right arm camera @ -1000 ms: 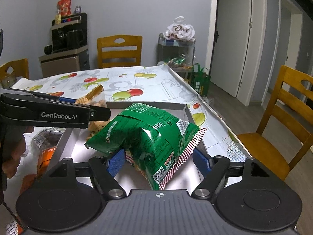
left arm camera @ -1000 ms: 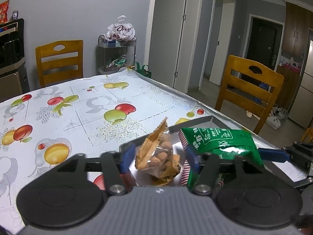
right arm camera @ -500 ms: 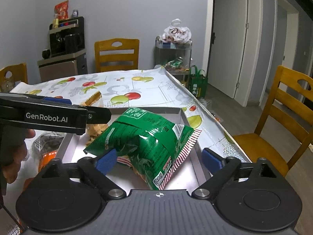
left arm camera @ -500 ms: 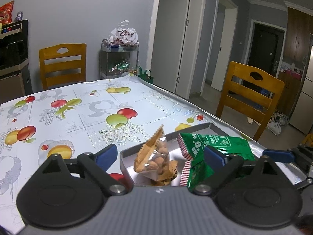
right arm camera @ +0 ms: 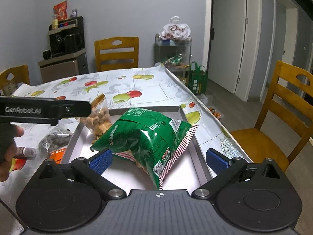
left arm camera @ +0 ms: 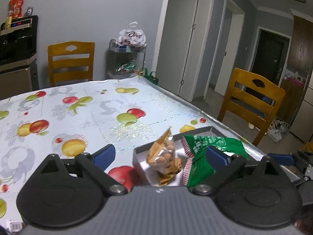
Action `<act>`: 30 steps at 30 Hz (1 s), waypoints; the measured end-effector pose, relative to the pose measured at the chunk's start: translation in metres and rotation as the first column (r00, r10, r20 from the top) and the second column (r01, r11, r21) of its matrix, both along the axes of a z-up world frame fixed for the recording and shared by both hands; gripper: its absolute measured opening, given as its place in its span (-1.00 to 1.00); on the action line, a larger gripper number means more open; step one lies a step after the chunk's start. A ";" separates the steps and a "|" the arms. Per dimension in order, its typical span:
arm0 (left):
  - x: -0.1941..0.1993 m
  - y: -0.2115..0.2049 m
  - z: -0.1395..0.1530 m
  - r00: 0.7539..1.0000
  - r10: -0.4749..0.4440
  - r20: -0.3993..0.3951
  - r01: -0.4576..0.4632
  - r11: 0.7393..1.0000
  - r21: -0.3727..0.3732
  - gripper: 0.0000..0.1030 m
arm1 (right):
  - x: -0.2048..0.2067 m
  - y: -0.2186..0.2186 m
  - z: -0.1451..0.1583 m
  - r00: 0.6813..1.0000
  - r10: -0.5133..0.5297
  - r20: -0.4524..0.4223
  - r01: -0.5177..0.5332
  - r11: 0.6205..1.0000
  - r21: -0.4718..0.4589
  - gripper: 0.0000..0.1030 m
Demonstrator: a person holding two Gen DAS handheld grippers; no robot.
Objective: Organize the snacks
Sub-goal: 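Lower the peanut bag into the tray with the left tool while the right tool releases the chip bag, then withdraw both tools from the tray back over the table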
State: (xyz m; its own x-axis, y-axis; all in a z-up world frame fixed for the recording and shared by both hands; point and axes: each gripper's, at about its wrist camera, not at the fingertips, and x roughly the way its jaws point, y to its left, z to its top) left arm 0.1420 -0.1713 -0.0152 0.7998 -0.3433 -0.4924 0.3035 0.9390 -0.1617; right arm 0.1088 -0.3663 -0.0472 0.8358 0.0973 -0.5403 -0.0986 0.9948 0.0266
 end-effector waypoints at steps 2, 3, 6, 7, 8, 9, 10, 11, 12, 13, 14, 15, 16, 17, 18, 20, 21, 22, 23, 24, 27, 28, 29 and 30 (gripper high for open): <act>-0.005 0.006 0.002 1.000 0.011 -0.010 -0.011 1.000 -0.004 0.94 | -0.003 -0.001 0.003 1.000 -0.001 0.002 0.001 1.000 0.002 1.00; -0.008 0.010 0.003 1.000 0.016 -0.015 -0.016 1.000 -0.003 0.94 | -0.004 -0.001 0.005 1.000 0.000 0.004 0.000 1.000 0.004 1.00; -0.018 0.019 0.007 0.999 0.029 -0.018 -0.028 1.000 0.007 0.94 | -0.007 0.000 0.010 1.000 0.003 0.007 -0.003 1.000 0.005 1.00; -0.023 0.022 0.008 0.999 0.032 -0.015 -0.032 0.999 0.010 0.94 | -0.008 0.000 0.011 1.000 0.004 0.008 -0.004 1.000 0.003 1.00; -0.027 0.026 0.009 0.999 0.036 -0.010 -0.036 0.999 0.012 0.94 | -0.008 0.001 0.011 1.000 0.004 0.008 -0.004 1.000 0.002 1.00; -0.030 0.028 0.010 0.999 0.041 -0.007 -0.041 0.999 0.015 0.94 | -0.008 0.001 0.012 1.000 0.004 0.008 -0.004 1.000 0.000 1.00; -0.033 0.031 0.011 0.999 0.044 -0.003 -0.044 0.999 0.019 0.94 | -0.009 0.002 0.012 1.000 0.006 0.009 -0.006 1.000 -0.002 1.00; -0.037 0.033 0.012 0.999 0.044 0.001 -0.044 0.999 0.025 0.94 | -0.010 0.003 0.013 1.000 0.006 0.009 -0.006 1.000 -0.005 1.00; -0.042 0.036 0.013 0.999 0.042 0.005 -0.042 0.999 0.032 0.94 | -0.010 0.004 0.013 1.000 0.007 0.011 -0.007 1.000 -0.008 1.00; -0.046 0.038 0.014 0.999 0.039 0.008 -0.040 0.998 0.040 0.94 | -0.011 0.005 0.015 1.000 0.008 0.013 -0.008 1.000 -0.012 1.00; -0.050 0.041 0.015 0.999 0.037 0.012 -0.038 0.998 0.050 0.94 | -0.012 0.006 0.016 1.000 0.009 0.015 -0.009 1.000 -0.014 1.00; -0.055 0.044 0.016 0.999 0.037 0.016 -0.038 0.997 0.062 0.94 | -0.013 0.007 0.017 1.000 0.010 0.017 -0.010 1.000 -0.015 1.00; -0.059 0.047 0.016 0.999 0.038 0.018 -0.039 0.996 0.074 0.94 | -0.014 0.007 0.018 1.000 0.012 0.020 -0.012 1.000 -0.014 1.00; -0.063 0.051 0.017 0.999 0.039 0.019 -0.041 0.996 0.084 0.94 | -0.016 0.008 0.019 1.000 0.013 0.023 -0.013 1.000 -0.014 1.00; -0.067 0.054 0.017 0.999 0.043 0.019 -0.044 0.995 0.090 0.94 | -0.017 0.008 0.021 1.000 0.014 0.025 -0.013 1.000 -0.014 1.00; -0.074 0.063 0.017 0.999 0.049 0.018 -0.051 0.994 0.092 0.94 | -0.020 0.010 0.022 0.999 0.018 0.027 -0.017 1.000 -0.012 1.00; -0.078 0.067 0.016 0.998 0.054 0.017 -0.055 0.994 0.090 0.94 | -0.021 0.011 0.023 0.999 0.022 0.027 -0.022 1.000 -0.009 1.00; -0.081 0.070 0.016 0.998 0.059 0.016 -0.060 0.994 0.089 0.94 | -0.022 0.012 0.024 0.999 0.029 0.024 -0.029 1.000 -0.005 1.00; -0.085 0.075 0.015 0.998 0.064 0.015 -0.065 0.994 0.089 0.94 | -0.022 0.013 0.024 0.999 0.037 0.021 -0.037 0.999 -0.001 1.00; -0.088 0.079 0.015 0.997 0.070 0.014 -0.071 0.993 0.091 0.94 | -0.023 0.014 0.024 0.999 0.046 0.018 -0.046 0.999 0.006 1.00; -0.097 0.093 0.012 0.996 0.089 0.009 -0.090 0.991 0.098 0.94 | -0.027 0.022 0.025 0.997 0.079 0.010 -0.079 0.997 0.016 1.00; -0.099 0.097 0.011 0.995 0.096 0.008 -0.097 0.990 0.100 0.94 | -0.029 0.026 0.025 0.996 0.086 0.009 -0.086 0.996 0.009 1.00; -0.102 0.102 0.009 0.994 0.106 0.007 -0.106 0.989 0.104 0.94 | -0.031 0.030 0.025 0.995 0.094 0.009 -0.094 0.996 0.001 1.00; -0.105 0.107 0.007 0.993 0.114 0.007 -0.114 0.987 0.109 0.94 | -0.034 0.033 0.025 0.994 0.104 0.011 -0.104 0.995 -0.006 1.00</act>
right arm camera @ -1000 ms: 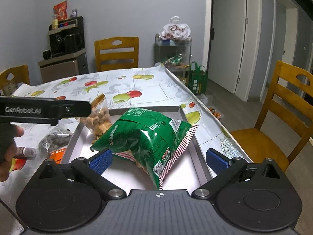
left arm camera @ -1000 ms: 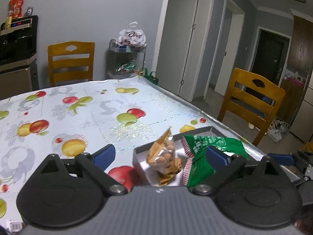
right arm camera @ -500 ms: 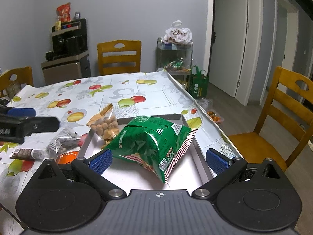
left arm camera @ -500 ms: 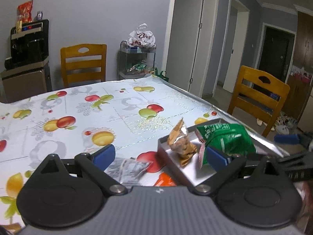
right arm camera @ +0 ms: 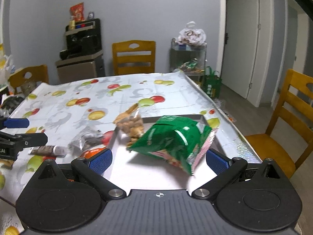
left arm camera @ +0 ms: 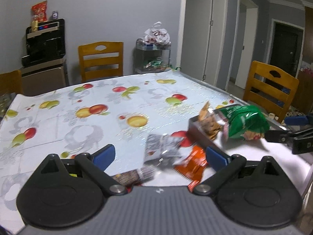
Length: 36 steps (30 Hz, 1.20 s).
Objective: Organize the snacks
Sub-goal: 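Withdraw both tools from the tray back over the table, then grasp the orange long snack bar with the right tool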
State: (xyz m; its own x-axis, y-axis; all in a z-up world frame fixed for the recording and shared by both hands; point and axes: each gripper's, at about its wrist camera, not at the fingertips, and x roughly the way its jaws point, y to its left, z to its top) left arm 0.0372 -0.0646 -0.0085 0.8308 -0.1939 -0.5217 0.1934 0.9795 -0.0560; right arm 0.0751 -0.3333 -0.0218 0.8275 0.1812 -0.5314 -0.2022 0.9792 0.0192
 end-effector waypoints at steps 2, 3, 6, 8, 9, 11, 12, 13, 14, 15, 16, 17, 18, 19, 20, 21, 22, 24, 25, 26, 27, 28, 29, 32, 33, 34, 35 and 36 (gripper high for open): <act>-0.006 0.008 -0.005 1.000 0.016 -0.003 -0.016 1.000 0.018 0.94 | -0.006 0.005 0.001 1.000 0.027 0.012 -0.027 1.000 -0.002 1.00; -0.010 0.013 -0.007 1.000 0.026 -0.004 -0.026 0.999 0.030 0.94 | -0.009 0.007 0.002 0.999 0.044 0.015 -0.044 0.999 -0.001 1.00; -0.022 0.028 -0.016 0.999 0.052 -0.008 -0.051 0.997 0.054 0.94 | -0.021 0.013 0.003 0.996 0.090 0.023 -0.090 0.996 0.001 1.00; -0.029 0.039 -0.021 0.997 0.070 -0.012 -0.069 0.996 0.051 0.94 | -0.028 0.018 0.002 0.993 0.119 0.021 -0.119 0.993 0.007 1.00; -0.033 0.046 -0.024 0.996 0.083 -0.016 -0.082 0.996 0.045 0.94 | -0.032 0.021 0.001 0.991 0.134 0.016 -0.134 0.991 0.013 1.00; -0.040 0.059 -0.030 0.994 0.110 -0.023 -0.110 0.993 0.036 0.94 | -0.040 0.027 -0.003 0.987 0.162 0.006 -0.162 0.986 0.023 1.00; -0.043 0.065 -0.033 0.992 0.124 -0.024 -0.123 0.992 0.036 0.94 | -0.044 0.032 -0.005 0.985 0.174 0.003 -0.174 0.984 0.019 1.00; -0.047 0.070 -0.036 0.990 0.138 -0.024 -0.138 0.990 0.036 0.94 | -0.048 0.038 -0.008 0.982 0.187 0.002 -0.187 0.982 0.010 1.00; -0.051 0.076 -0.038 0.988 0.155 -0.023 -0.154 0.987 0.038 0.94 | -0.052 0.042 -0.011 0.981 0.196 0.001 -0.196 0.981 0.002 1.00; -0.055 0.081 -0.041 0.986 0.167 -0.022 -0.166 0.985 0.039 0.94 | -0.055 0.047 -0.013 0.979 0.205 -0.001 -0.205 0.979 -0.005 1.00; -0.058 0.086 -0.044 0.984 0.176 -0.022 -0.175 0.984 0.041 0.94 | -0.057 0.054 -0.015 0.976 0.219 -0.005 -0.219 0.976 -0.008 1.00; -0.062 0.090 -0.046 0.982 0.185 -0.026 -0.183 0.982 0.042 0.94 | -0.060 0.058 -0.016 0.972 0.236 -0.009 -0.236 0.972 -0.009 1.00; -0.065 0.094 -0.049 0.981 0.189 -0.030 -0.188 0.981 0.040 0.94 | -0.062 0.062 -0.017 0.968 0.252 -0.011 -0.252 0.968 -0.010 1.00; -0.068 0.097 -0.051 0.981 0.193 -0.034 -0.192 0.981 0.037 0.94 | -0.065 0.066 -0.017 0.964 0.266 -0.008 -0.266 0.964 -0.015 1.00; -0.072 0.101 -0.053 0.980 0.197 -0.037 -0.195 0.980 0.033 0.94 | -0.067 0.069 -0.016 0.961 0.276 -0.004 -0.276 0.961 -0.022 1.00; -0.074 0.102 -0.054 0.979 0.200 -0.038 -0.199 0.980 0.031 0.94 | -0.069 0.072 -0.016 0.959 0.283 0.003 -0.283 0.959 -0.026 1.00; -0.076 0.103 -0.055 0.978 0.203 -0.038 -0.202 0.979 0.029 0.94 | -0.072 0.076 -0.016 0.956 0.293 0.007 -0.293 0.956 -0.027 1.00; -0.081 0.105 -0.059 0.977 0.208 -0.038 -0.207 0.978 0.019 0.94 | -0.074 0.081 -0.018 0.950 0.312 -0.002 -0.312 0.950 -0.018 0.99; -0.082 0.106 -0.061 0.977 0.208 -0.040 -0.208 0.978 0.015 0.94 | -0.075 0.083 -0.020 0.947 0.320 -0.011 -0.320 0.947 -0.014 0.98; -0.083 0.106 -0.064 0.977 0.209 -0.043 -0.209 0.978 0.015 0.94 | -0.075 0.086 -0.022 0.945 0.326 -0.023 -0.326 0.945 -0.012 0.95; -0.084 0.105 -0.065 0.977 0.210 -0.045 -0.210 0.978 0.020 0.94 | -0.074 0.088 -0.024 0.943 0.330 -0.037 -0.330 0.944 -0.013 0.91; -0.084 0.103 -0.066 0.976 0.212 -0.048 -0.211 0.977 0.027 0.94 | -0.073 0.091 -0.026 0.942 0.333 -0.054 -0.334 0.943 -0.013 0.89; -0.084 0.102 -0.068 0.976 0.212 -0.053 -0.211 0.977 0.033 0.94 | -0.073 0.093 -0.029 0.940 0.334 -0.068 -0.335 0.942 -0.012 0.84; -0.083 0.099 -0.068 0.977 0.206 -0.052 -0.204 0.978 0.039 0.94 | -0.068 0.099 -0.034 0.939 0.329 -0.103 -0.332 0.943 -0.019 0.77; -0.082 0.098 -0.068 0.978 0.204 -0.052 -0.202 0.978 0.040 0.94 | -0.067 0.101 -0.035 0.939 0.325 -0.111 -0.329 0.944 -0.022 0.74; -0.082 0.098 -0.069 0.978 0.203 -0.053 -0.200 0.979 0.042 0.94 | -0.066 0.103 -0.036 0.940 0.321 -0.117 -0.326 0.945 -0.025 0.73; -0.082 0.097 -0.069 0.978 0.202 -0.055 -0.200 0.979 0.044 0.94 | -0.065 0.104 -0.038 0.941 0.317 -0.122 -0.323 0.946 -0.030 0.73; -0.081 0.097 -0.070 0.978 0.202 -0.058 -0.200 0.979 0.046 0.94 | -0.064 0.106 -0.039 0.941 0.313 -0.128 -0.320 0.947 -0.036 0.73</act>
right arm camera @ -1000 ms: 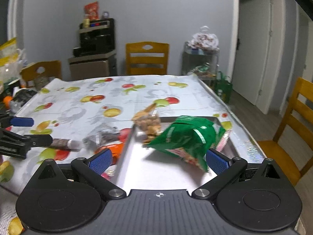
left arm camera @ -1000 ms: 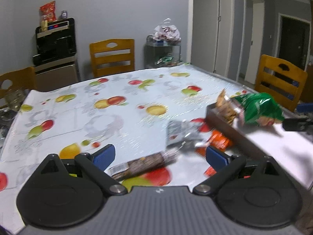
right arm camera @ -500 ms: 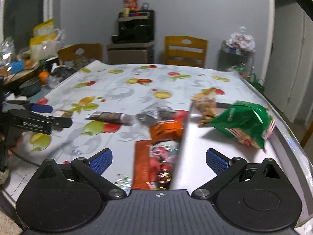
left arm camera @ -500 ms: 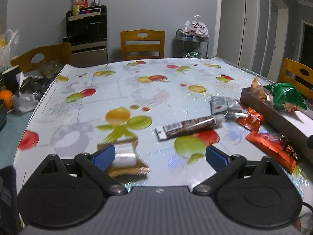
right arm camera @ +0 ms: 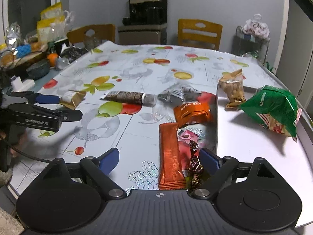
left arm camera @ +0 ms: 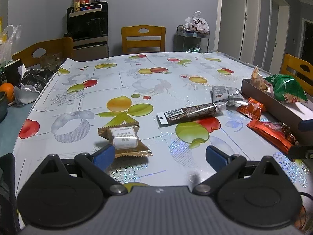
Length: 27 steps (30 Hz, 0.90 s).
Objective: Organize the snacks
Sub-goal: 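Grasp the orange long snack bar with the right tool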
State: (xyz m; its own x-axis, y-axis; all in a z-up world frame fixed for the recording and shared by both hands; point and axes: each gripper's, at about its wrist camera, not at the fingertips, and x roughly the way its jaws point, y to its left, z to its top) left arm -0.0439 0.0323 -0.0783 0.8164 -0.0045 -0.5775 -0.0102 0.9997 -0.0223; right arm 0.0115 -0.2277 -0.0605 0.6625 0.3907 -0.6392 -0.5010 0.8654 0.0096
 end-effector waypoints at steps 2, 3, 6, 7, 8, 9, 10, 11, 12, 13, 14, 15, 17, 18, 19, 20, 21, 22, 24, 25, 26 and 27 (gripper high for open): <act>0.000 0.000 -0.001 1.000 0.000 -0.004 0.000 1.000 0.001 0.94 | 0.001 0.002 -0.002 1.000 0.001 -0.002 -0.001 1.000 -0.005 0.72; 0.000 0.000 -0.001 1.000 -0.001 -0.005 0.001 1.000 0.001 0.94 | 0.002 0.004 -0.002 1.000 0.005 0.001 -0.005 1.000 -0.008 0.68; 0.002 0.000 -0.002 1.000 -0.002 -0.015 0.002 1.000 -0.002 0.94 | 0.007 0.012 -0.002 1.000 0.015 0.020 -0.015 1.000 -0.027 0.49; 0.003 -0.001 -0.003 1.000 -0.003 -0.019 0.003 1.000 0.000 0.94 | 0.009 0.015 -0.002 1.000 0.019 0.022 -0.019 0.999 -0.032 0.45; 0.003 -0.001 -0.003 1.000 -0.004 -0.022 0.004 1.000 0.003 0.94 | 0.011 0.018 -0.002 1.000 0.022 0.023 -0.021 0.999 -0.037 0.37; 0.003 -0.002 -0.003 1.000 -0.004 -0.022 0.004 1.000 0.006 0.94 | 0.013 0.021 -0.002 1.000 0.024 0.020 -0.023 0.999 -0.043 0.34; 0.003 -0.002 -0.003 1.000 -0.005 -0.020 0.005 1.000 0.006 0.94 | 0.015 0.024 -0.003 1.000 0.026 0.017 -0.025 0.998 -0.050 0.32; 0.003 -0.002 -0.003 1.000 -0.007 -0.017 0.008 1.000 0.002 0.94 | 0.017 0.027 -0.005 1.000 0.026 0.012 -0.025 0.998 -0.059 0.29; 0.003 -0.001 -0.004 1.000 -0.009 -0.015 0.009 1.000 0.000 0.94 | 0.020 0.029 -0.006 1.000 0.024 0.006 -0.024 0.997 -0.071 0.24; 0.003 -0.001 -0.004 1.000 -0.008 -0.014 0.008 1.000 -0.001 0.94 | 0.022 0.031 -0.008 1.000 0.023 0.000 -0.023 0.997 -0.079 0.22; 0.003 0.000 -0.004 1.000 -0.007 -0.012 0.007 1.000 -0.002 0.94 | 0.025 0.033 -0.010 1.000 0.016 -0.010 -0.017 0.996 -0.084 0.20; 0.003 0.000 -0.004 1.000 -0.005 -0.010 0.005 1.000 -0.003 0.94 | 0.028 0.033 -0.011 1.000 0.003 -0.025 -0.005 0.997 -0.082 0.20; 0.002 0.000 -0.003 1.000 -0.005 -0.003 0.005 1.000 -0.003 0.94 | 0.032 0.033 -0.013 0.999 -0.017 -0.037 0.014 0.997 -0.078 0.20; 0.001 0.000 -0.003 1.000 -0.007 0.000 0.007 1.000 -0.001 0.94 | 0.033 0.034 -0.014 0.999 -0.021 -0.032 0.019 0.996 -0.085 0.20; 0.000 -0.001 -0.003 1.000 -0.009 0.004 0.009 1.000 0.002 0.94 | 0.034 0.036 -0.015 0.999 -0.022 -0.029 0.019 0.995 -0.093 0.20; 0.000 -0.002 -0.002 1.000 -0.011 0.007 0.011 1.000 0.005 0.94 | 0.035 0.037 -0.016 0.999 -0.018 -0.027 0.015 0.995 -0.100 0.20; 0.000 -0.003 -0.002 1.000 -0.015 0.009 0.014 1.000 0.010 0.94 | 0.035 0.038 -0.017 1.000 -0.012 -0.026 0.010 0.995 -0.104 0.16; 0.000 -0.004 -0.002 1.000 -0.018 0.011 0.018 1.000 0.016 0.94 | 0.036 0.040 -0.018 1.000 -0.005 -0.029 0.002 0.994 -0.111 0.14; -0.001 -0.006 -0.001 1.000 -0.026 0.016 0.025 0.999 0.025 0.94 | 0.038 0.040 -0.019 0.999 -0.006 -0.036 0.002 0.995 -0.104 0.10; -0.001 -0.007 0.000 0.999 -0.029 0.021 0.029 0.999 0.028 0.94 | 0.039 0.039 -0.019 0.999 -0.006 -0.042 0.002 0.995 -0.097 0.08; -0.002 -0.008 0.000 0.999 -0.032 0.025 0.031 0.999 0.029 0.94 | 0.041 0.039 -0.019 0.999 -0.006 -0.049 0.001 0.996 -0.089 0.04; -0.003 -0.008 0.001 0.999 -0.035 0.028 0.034 0.999 0.029 0.94 | 0.041 0.038 -0.019 0.998 -0.004 -0.056 -0.001 0.997 -0.081 -0.01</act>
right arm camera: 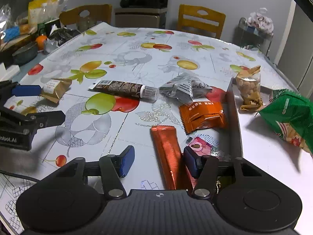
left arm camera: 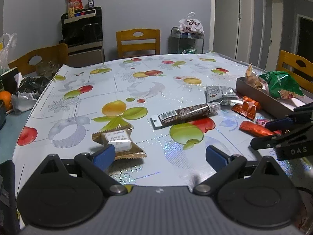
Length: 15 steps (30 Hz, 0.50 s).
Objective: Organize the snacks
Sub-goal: 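Grasp the orange long snack bar with the right tool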
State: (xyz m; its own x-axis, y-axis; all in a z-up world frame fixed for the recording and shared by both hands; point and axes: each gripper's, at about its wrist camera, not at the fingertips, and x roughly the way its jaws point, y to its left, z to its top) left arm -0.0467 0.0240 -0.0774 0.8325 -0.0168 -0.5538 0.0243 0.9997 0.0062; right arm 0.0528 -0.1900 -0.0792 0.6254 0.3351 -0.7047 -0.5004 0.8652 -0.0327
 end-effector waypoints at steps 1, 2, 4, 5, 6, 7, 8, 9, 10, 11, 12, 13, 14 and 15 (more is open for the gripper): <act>0.000 -0.001 0.001 1.000 -0.002 0.003 0.002 1.000 -0.002 0.94 | 0.001 -0.002 0.000 1.000 0.003 -0.013 -0.003 1.000 0.015 -0.04; -0.001 -0.001 0.002 1.000 -0.005 0.007 0.005 1.000 -0.005 0.94 | 0.001 -0.002 0.000 1.000 0.005 -0.022 -0.005 1.000 0.025 -0.11; -0.002 -0.003 0.004 1.000 -0.015 0.018 0.015 1.000 -0.011 0.94 | 0.001 -0.003 0.001 1.000 0.020 -0.020 -0.020 0.999 0.032 -0.24; -0.002 -0.005 0.006 0.999 -0.020 0.025 0.020 1.000 -0.011 0.94 | 0.000 -0.002 0.001 0.999 0.031 -0.017 -0.030 0.999 0.035 -0.33; -0.003 -0.006 0.007 0.999 -0.026 0.032 0.026 1.000 -0.011 0.94 | -0.001 -0.002 0.001 0.999 0.038 -0.015 -0.037 0.999 0.039 -0.35; -0.003 -0.008 0.009 0.999 -0.032 0.037 0.033 0.999 -0.010 0.94 | -0.001 -0.003 0.001 0.999 0.043 -0.012 -0.043 0.998 0.043 -0.37; -0.003 -0.010 0.011 0.998 -0.040 0.041 0.040 0.999 -0.008 0.94 | -0.001 -0.004 0.000 0.999 0.047 -0.010 -0.047 0.998 0.049 -0.43; -0.004 -0.012 0.012 0.998 -0.045 0.044 0.046 0.999 -0.006 0.94 | -0.001 -0.005 0.001 0.999 0.049 -0.009 -0.048 0.997 0.054 -0.46; -0.004 -0.015 0.013 0.998 -0.051 0.046 0.051 0.999 -0.003 0.94 | 0.000 -0.006 0.001 0.999 0.051 -0.011 -0.050 0.997 0.062 -0.51; -0.004 -0.017 0.014 0.997 -0.058 0.048 0.058 0.998 0.001 0.94 | 0.000 -0.007 0.001 0.999 0.052 -0.012 -0.051 0.996 0.068 -0.53; -0.004 -0.020 0.015 0.997 -0.065 0.049 0.065 0.998 0.005 0.94 | -0.001 -0.008 0.001 0.998 0.055 -0.012 -0.054 0.996 0.076 -0.56; -0.005 -0.022 0.016 0.996 -0.072 0.050 0.072 0.997 0.008 0.94 | -0.001 -0.008 0.002 0.998 0.059 -0.011 -0.058 0.995 0.080 -0.57; -0.005 -0.025 0.017 0.996 -0.079 0.051 0.078 0.997 0.010 0.94 | -0.001 -0.009 0.002 0.998 0.063 -0.008 -0.062 0.995 0.083 -0.57; -0.005 -0.027 0.017 0.995 -0.084 0.051 0.084 0.996 0.012 0.94 | -0.002 -0.009 0.002 0.998 0.066 -0.003 -0.065 0.994 0.085 -0.57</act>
State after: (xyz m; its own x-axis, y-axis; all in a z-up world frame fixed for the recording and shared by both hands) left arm -0.0514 -0.0032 -0.0605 0.8557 -0.0824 -0.5109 0.1076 0.9940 0.0199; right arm 0.0506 -0.1993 -0.0769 0.5959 0.4338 -0.6758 -0.5560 0.8301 0.0425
